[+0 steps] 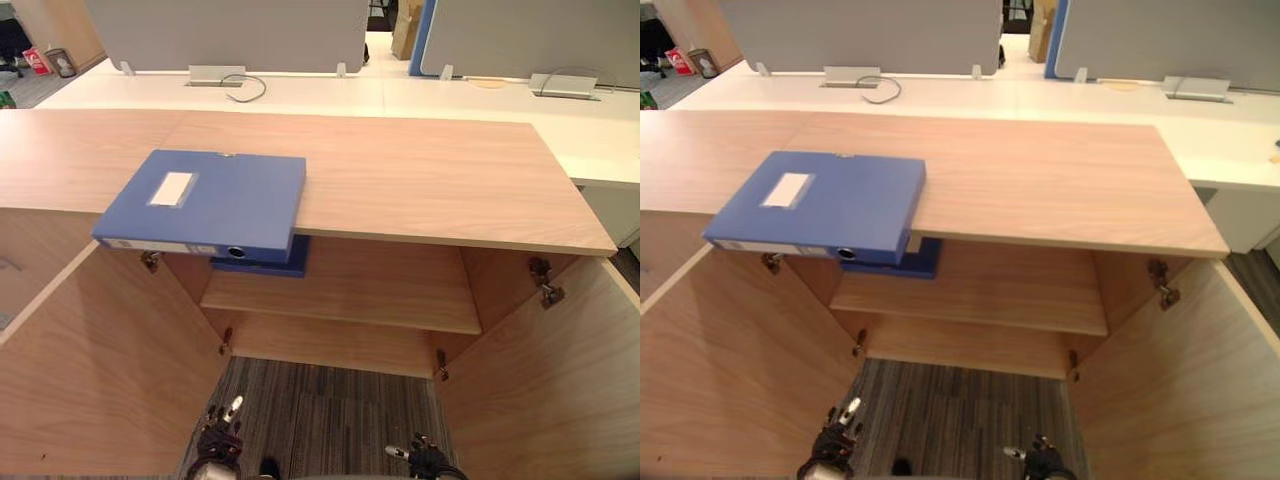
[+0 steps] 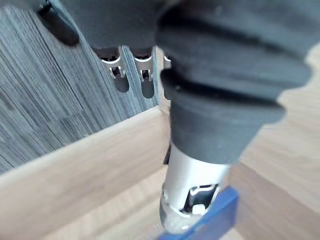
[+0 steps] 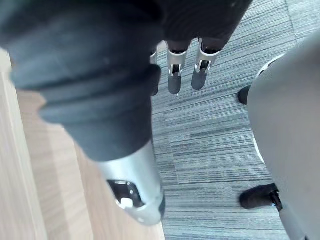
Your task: Walk over to the cabinet, pick up the folder, carry it to the office cabinet, place the folder inside the office cabinet, then close the office cabinet door
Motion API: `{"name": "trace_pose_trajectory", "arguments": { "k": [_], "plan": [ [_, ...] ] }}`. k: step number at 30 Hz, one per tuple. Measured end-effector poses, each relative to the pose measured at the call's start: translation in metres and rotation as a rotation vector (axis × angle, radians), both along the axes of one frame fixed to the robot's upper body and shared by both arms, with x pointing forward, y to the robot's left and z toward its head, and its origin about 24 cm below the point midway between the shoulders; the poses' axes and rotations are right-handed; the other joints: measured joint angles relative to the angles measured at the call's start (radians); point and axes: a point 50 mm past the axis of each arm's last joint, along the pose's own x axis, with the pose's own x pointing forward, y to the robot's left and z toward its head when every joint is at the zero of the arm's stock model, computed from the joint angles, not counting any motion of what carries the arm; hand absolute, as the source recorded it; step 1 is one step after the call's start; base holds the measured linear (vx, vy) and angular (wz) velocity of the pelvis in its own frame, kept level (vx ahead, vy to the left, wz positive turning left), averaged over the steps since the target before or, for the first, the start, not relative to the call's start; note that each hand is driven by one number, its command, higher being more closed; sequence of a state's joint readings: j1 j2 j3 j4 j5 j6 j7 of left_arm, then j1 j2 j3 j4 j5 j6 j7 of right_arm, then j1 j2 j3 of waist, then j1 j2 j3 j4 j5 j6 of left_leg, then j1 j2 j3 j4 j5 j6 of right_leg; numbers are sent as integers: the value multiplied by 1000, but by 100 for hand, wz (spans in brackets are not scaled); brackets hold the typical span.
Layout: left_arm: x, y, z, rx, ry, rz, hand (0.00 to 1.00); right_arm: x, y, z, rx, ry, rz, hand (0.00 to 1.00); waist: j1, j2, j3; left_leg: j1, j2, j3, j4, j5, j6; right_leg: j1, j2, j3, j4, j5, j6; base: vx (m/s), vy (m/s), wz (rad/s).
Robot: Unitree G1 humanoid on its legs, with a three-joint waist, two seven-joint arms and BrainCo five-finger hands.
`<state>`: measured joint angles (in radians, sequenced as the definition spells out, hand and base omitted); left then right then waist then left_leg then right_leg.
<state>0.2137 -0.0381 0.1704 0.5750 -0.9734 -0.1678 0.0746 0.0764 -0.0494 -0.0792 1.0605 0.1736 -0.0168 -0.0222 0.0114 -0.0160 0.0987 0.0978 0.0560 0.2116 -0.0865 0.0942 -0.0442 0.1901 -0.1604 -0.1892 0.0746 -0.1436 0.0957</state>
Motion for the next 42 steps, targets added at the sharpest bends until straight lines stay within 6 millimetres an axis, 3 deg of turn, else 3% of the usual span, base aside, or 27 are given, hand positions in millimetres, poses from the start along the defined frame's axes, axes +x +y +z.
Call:
{"name": "trace_pose_trajectory", "arguments": {
  "k": [4,6,9,14,15,16,17,20,27,37,42],
  "plan": [
    [22,36,47,73,-230,232,0,1,1,0,-6,17,47,0,11,2,-2,0,-17,-1,-6,5,6,2,-16,-2,-6,6,10,-111,57,0],
    [30,58,82,182,-337,332,0,2,2,0,-12,21,84,0,11,3,-5,-1,-21,-3,-7,7,9,3,-25,-4,-9,8,15,-110,54,3],
    [33,73,121,328,-412,415,0,-2,3,-1,-10,37,85,0,13,-1,-24,-10,-27,-7,-7,10,7,-3,-30,-4,-8,15,24,-79,42,5],
    [32,78,171,586,-453,441,0,-6,6,-2,-11,53,123,0,18,-8,-57,-13,-32,-12,-7,12,11,-2,-33,-6,-10,18,26,-25,11,2],
    [31,78,186,690,-453,440,0,-6,7,-2,-9,52,124,0,20,-10,-59,-13,-35,-12,-7,15,15,-2,-32,-8,-10,19,25,-41,11,0],
    [28,76,220,925,-462,455,0,-6,8,-2,-14,50,142,0,20,-13,-62,-14,-34,-12,-7,16,17,-3,-31,-8,-10,23,23,-55,11,1],
    [27,73,237,1041,-465,476,0,-6,9,-2,-16,49,150,0,20,-14,-65,-14,-34,-13,-7,17,17,-3,-30,-8,-10,24,22,-58,7,2],
    [26,62,272,1329,-428,562,0,-9,9,-3,-15,54,147,0,19,-13,-81,-20,-33,-16,-7,17,18,-9,-30,-8,-6,26,20,-48,6,2],
    [43,46,303,1801,-300,576,0,-10,9,-1,-13,30,129,0,6,-7,-94,-31,-20,-10,-7,21,11,-31,-22,5,-1,28,16,-54,0,-3],
    [87,54,279,2098,-25,297,0,-13,10,-3,-3,29,153,0,4,-15,-113,-30,-1,17,-6,30,8,-36,1,36,-27,38,5,-15,-5,-9],
    [102,52,285,2213,-36,234,0,-13,10,-3,-4,29,183,0,3,-13,-120,-30,4,24,-6,31,8,-37,8,45,-33,44,2,-2,-5,-6]
  ]
}}
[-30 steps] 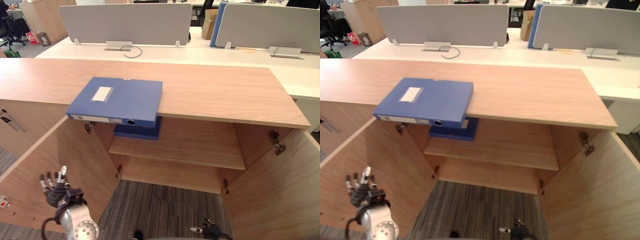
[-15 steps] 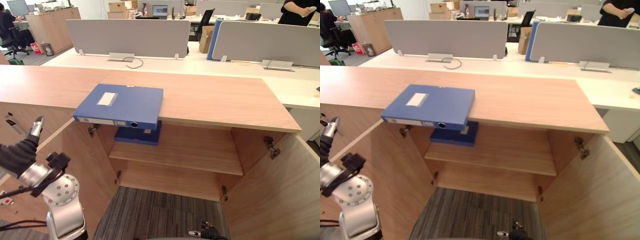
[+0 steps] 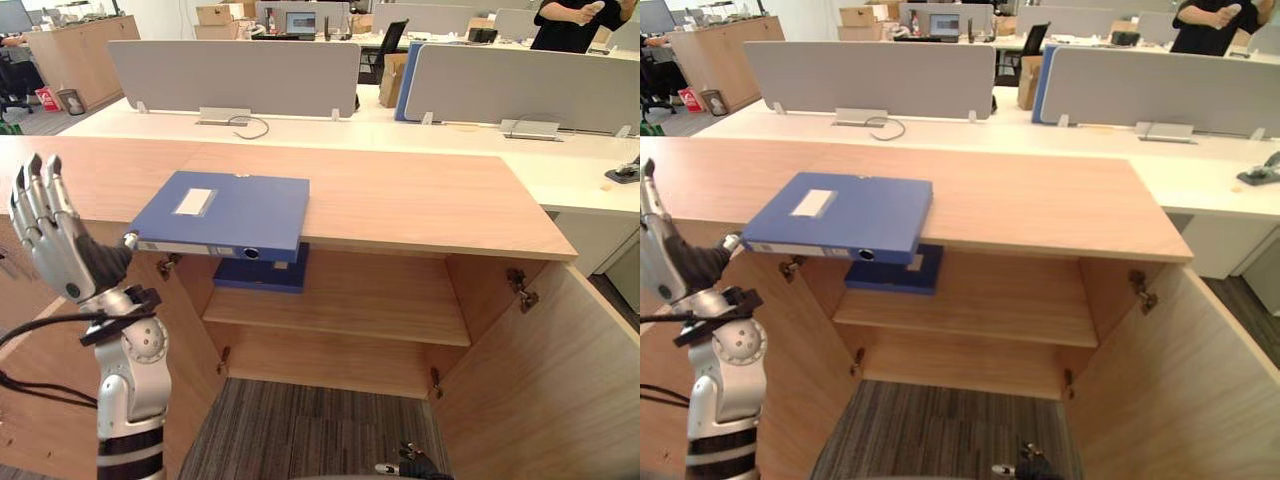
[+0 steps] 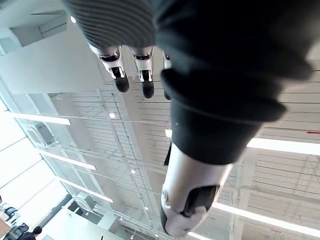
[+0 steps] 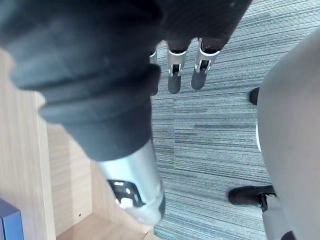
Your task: Walk over to the cabinet, pick up the folder, carry it to the office cabinet, place the folder inside the office cabinet, then close the office cabinet door
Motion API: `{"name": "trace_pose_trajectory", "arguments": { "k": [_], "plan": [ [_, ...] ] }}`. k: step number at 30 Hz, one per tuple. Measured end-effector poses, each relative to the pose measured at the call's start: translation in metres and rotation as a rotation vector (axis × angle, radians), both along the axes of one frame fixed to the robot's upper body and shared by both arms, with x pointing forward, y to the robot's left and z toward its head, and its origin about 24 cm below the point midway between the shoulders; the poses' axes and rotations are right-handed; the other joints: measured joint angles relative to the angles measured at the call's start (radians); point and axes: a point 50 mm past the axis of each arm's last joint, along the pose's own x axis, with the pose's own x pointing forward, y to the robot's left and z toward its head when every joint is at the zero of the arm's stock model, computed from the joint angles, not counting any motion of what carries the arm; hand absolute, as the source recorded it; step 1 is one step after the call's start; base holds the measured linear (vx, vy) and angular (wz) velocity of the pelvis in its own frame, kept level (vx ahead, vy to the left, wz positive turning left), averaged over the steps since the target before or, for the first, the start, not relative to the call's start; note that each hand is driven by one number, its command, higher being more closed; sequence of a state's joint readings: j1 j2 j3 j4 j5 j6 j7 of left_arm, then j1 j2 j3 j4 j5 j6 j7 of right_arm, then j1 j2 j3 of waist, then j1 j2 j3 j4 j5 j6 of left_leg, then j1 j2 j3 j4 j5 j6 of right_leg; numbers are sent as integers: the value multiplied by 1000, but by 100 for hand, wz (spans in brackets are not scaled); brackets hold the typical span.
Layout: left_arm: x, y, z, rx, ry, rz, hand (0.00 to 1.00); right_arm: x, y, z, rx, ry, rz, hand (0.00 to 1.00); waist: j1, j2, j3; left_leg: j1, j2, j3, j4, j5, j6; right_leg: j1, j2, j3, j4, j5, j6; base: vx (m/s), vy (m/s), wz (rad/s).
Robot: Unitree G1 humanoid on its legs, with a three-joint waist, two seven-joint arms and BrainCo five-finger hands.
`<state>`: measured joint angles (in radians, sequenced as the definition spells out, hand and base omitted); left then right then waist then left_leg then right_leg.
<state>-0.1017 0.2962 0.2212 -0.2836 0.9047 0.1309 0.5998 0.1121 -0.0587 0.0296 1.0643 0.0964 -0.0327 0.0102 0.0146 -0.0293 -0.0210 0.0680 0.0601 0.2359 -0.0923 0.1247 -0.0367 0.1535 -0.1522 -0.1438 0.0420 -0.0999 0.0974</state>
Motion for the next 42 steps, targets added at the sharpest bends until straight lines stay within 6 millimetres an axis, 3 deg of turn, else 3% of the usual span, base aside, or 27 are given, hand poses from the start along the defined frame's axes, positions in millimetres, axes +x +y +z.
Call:
{"name": "trace_pose_trajectory", "arguments": {
  "k": [9,13,19,42],
  "plan": [
    [20,13,-5,152,145,3,0,1,-1,0,3,-6,6,0,-8,-1,-6,4,2,2,-1,-1,-1,1,3,3,-8,0,-1,-26,3,-1],
    [25,9,-8,228,195,-32,0,1,0,0,4,-6,5,0,-9,-3,-8,4,1,2,-1,-1,-1,3,3,3,-13,0,-1,0,0,0],
    [36,-4,-29,283,320,-130,0,2,0,0,6,-9,2,0,-16,-4,-8,5,1,-4,-1,-1,-1,6,4,2,-21,1,-2,0,0,0],
    [37,-3,-40,266,367,-139,0,4,1,-1,7,4,4,0,-23,-28,-2,20,-4,-11,-1,-5,-1,28,0,-2,-35,3,-5,-4,1,0]
  ]
}}
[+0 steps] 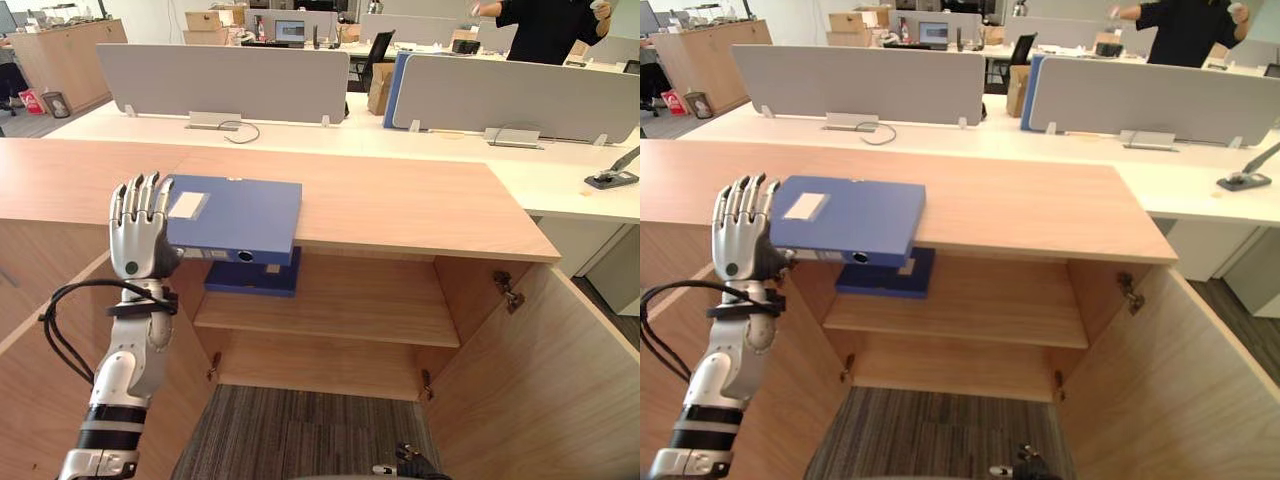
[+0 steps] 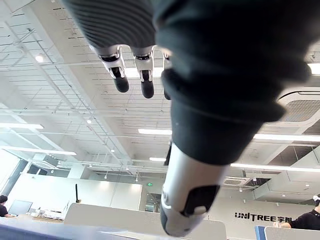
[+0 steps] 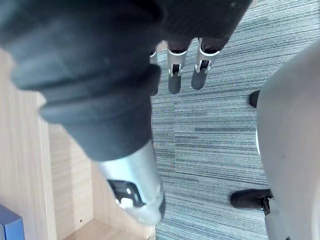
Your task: Walk over to the cabinet, pick up the folder, carry it to the office cabinet, place the folder inside the office cabinet, then close the office cabinet door
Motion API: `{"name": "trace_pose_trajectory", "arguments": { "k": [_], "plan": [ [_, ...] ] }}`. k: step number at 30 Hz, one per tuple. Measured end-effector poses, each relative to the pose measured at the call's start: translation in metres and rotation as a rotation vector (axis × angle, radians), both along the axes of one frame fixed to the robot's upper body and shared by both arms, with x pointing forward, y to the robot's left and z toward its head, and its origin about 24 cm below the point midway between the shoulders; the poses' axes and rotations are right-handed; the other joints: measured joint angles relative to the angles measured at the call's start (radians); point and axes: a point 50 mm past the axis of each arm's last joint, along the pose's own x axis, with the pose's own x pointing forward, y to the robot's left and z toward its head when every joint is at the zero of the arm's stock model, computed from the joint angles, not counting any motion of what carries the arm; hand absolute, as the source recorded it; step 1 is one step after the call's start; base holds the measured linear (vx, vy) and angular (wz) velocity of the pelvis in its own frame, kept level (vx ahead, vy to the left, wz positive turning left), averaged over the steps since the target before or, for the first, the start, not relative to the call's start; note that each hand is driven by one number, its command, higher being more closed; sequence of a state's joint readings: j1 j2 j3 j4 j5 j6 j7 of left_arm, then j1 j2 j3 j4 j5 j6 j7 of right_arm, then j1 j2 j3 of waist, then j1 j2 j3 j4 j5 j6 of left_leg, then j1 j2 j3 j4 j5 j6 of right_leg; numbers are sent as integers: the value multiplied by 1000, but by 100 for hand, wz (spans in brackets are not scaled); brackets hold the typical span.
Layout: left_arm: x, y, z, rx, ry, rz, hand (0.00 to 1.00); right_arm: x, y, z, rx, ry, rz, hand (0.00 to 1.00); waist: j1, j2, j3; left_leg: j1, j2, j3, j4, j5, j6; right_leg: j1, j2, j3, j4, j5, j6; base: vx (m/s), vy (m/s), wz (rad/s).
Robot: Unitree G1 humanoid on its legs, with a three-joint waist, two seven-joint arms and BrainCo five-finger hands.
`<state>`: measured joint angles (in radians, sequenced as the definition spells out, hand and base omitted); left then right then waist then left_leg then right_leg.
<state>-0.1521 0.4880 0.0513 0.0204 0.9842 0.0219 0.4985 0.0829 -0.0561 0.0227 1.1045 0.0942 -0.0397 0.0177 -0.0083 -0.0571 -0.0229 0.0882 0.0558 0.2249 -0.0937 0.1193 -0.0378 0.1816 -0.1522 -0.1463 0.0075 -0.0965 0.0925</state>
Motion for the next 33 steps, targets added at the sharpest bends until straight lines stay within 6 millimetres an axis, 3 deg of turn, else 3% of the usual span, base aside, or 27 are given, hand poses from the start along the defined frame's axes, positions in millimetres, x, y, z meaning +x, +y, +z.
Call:
{"name": "trace_pose_trajectory", "arguments": {
  "k": [15,33],
  "plan": [
    [11,0,-39,-2,200,8,0,0,0,0,-1,0,1,0,-15,0,0,1,1,-1,0,0,0,0,1,1,0,0,0,0,0,0],
    [41,3,-27,91,250,0,0,2,-1,1,2,-9,-5,0,-44,11,8,1,2,13,1,-2,-2,-10,1,19,-4,8,5,0,0,-2]
  ]
}}
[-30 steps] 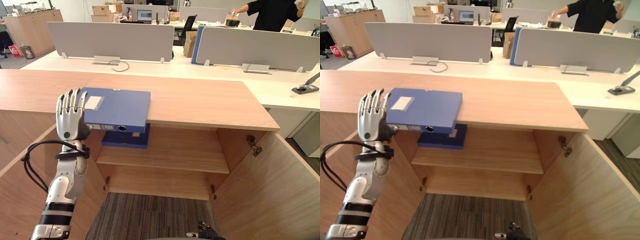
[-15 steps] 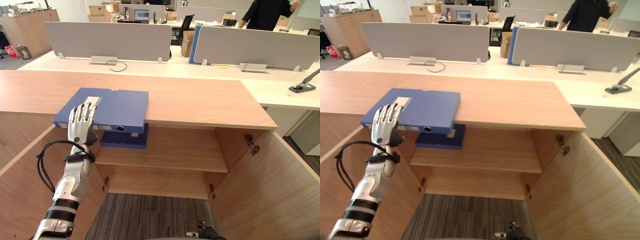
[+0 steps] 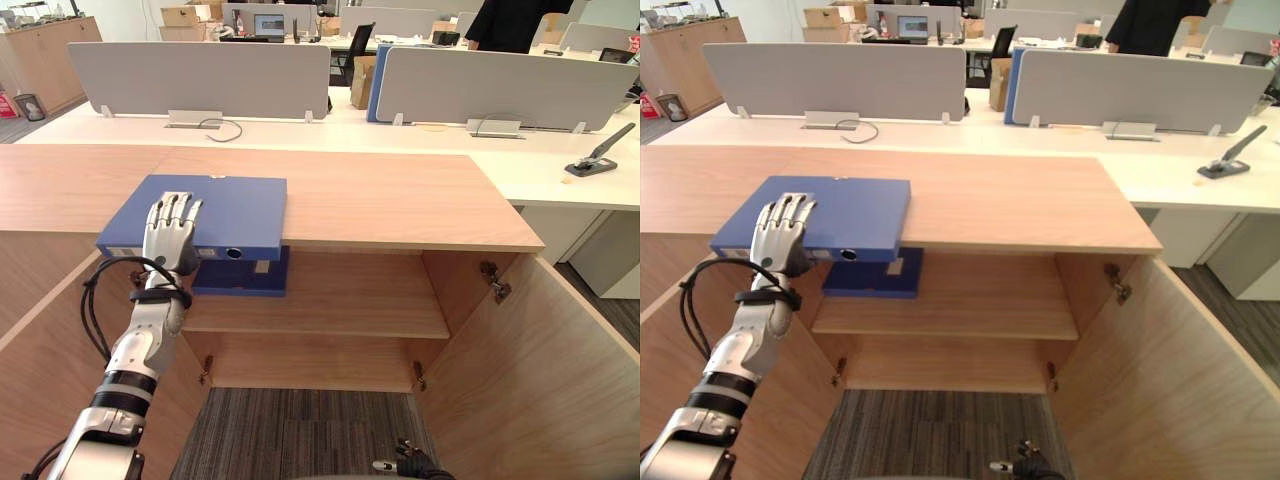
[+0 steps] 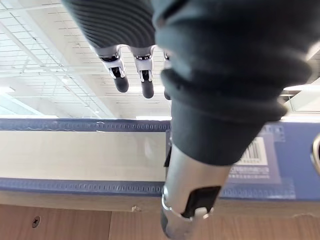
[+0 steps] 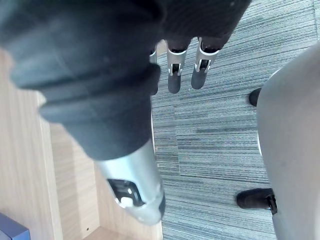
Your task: Walk over to the cabinet, pick up the folder, carry it to the office cabinet, place the folder inside the office cabinet, then close the office cabinet door
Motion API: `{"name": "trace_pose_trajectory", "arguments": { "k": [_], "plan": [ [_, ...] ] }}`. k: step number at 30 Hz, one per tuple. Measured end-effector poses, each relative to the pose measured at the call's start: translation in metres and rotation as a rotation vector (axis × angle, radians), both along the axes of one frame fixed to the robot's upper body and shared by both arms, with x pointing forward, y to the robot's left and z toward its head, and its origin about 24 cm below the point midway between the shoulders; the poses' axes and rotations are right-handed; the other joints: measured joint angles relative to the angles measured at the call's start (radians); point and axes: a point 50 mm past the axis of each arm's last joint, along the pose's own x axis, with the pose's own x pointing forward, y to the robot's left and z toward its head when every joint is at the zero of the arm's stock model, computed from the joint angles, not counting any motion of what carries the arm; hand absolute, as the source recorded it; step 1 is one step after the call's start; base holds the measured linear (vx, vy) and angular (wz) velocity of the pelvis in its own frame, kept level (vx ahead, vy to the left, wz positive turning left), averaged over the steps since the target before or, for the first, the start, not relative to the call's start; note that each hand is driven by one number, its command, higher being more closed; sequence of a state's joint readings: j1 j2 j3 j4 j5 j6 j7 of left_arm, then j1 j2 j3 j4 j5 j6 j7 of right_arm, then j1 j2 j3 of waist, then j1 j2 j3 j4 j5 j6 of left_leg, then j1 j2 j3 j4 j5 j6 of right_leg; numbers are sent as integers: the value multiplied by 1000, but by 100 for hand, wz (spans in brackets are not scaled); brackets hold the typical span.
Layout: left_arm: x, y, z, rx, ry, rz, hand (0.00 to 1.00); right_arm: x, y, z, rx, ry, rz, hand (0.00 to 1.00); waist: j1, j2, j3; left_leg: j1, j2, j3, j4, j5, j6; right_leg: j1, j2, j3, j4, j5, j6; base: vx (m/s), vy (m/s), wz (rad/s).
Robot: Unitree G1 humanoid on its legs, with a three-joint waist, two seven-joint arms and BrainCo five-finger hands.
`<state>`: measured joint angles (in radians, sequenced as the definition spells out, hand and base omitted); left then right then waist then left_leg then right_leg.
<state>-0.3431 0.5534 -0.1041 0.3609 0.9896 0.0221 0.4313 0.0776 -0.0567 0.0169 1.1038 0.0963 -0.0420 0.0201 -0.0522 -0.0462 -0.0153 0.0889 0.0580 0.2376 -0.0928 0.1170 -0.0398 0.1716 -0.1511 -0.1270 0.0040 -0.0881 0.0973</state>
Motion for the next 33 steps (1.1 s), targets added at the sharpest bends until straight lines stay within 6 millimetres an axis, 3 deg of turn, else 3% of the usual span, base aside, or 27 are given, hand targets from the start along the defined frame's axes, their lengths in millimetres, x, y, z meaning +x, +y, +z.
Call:
{"name": "trace_pose_trajectory", "arguments": {
  "k": [5,6,10,28,33],
  "plan": [
    [3,5,1,7,10,18,0,0,-4,0,-1,-3,-33,0,-9,3,2,0,1,14,0,-1,-1,-9,0,17,-1,6,1,-25,9,-9],
    [3,5,0,4,19,20,100,1,-4,0,-2,-4,-33,0,-9,4,2,1,1,17,3,-1,-1,-11,0,22,-2,9,1,-24,12,-15],
    [3,10,-10,-5,78,40,100,1,-4,0,-2,-5,-33,0,-13,4,4,1,1,18,4,-1,-1,-11,-1,28,-15,20,2,-26,10,-8],
    [1,7,-12,-274,27,48,100,1,-5,0,-3,4,-32,0,-13,6,5,18,-3,6,0,-7,-4,6,-5,28,-18,21,2,-2,0,0],
    [-21,-27,-8,-534,-42,-101,100,0,-6,0,-3,14,-32,0,-6,7,6,17,-11,-33,-1,-9,-3,15,-10,18,-24,20,2,0,0,8]
  ]
}}
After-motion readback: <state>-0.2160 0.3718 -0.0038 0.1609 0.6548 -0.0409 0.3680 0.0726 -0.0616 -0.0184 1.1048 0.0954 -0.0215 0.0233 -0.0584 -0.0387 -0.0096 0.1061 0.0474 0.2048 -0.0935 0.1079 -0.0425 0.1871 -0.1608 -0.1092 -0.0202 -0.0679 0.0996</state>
